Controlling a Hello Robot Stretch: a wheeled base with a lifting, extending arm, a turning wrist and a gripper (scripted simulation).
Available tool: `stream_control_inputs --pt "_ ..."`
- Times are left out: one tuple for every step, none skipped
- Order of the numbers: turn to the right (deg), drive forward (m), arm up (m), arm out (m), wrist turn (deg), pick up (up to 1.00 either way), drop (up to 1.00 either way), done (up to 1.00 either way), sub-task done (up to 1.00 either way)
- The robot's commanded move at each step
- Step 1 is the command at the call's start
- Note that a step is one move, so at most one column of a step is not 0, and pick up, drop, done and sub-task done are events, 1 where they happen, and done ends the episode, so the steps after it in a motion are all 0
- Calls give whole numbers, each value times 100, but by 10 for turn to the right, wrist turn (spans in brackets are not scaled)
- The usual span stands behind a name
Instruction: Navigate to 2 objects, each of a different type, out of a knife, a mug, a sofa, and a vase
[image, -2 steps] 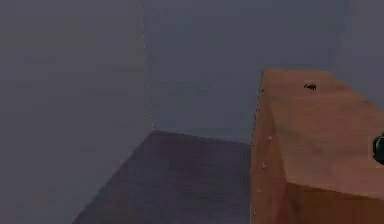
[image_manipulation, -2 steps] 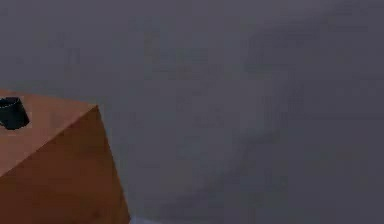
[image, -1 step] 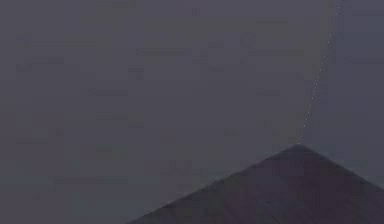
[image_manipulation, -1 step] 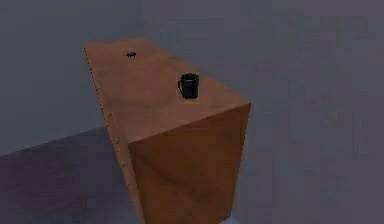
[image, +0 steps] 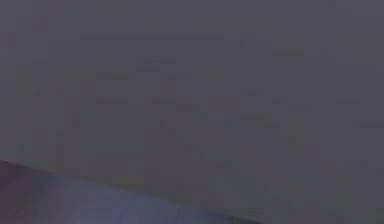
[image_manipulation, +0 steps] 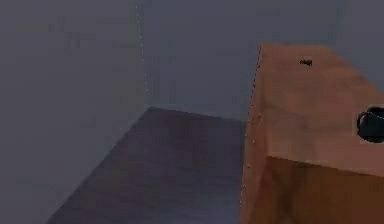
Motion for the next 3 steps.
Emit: stream_control_inputs --pt "-270 0 0 0 0 0 0 0 0" --pt "0 100 0 0 0 0 0 0 0" --pt "-300 0 0 0 0 0 0 0 0"
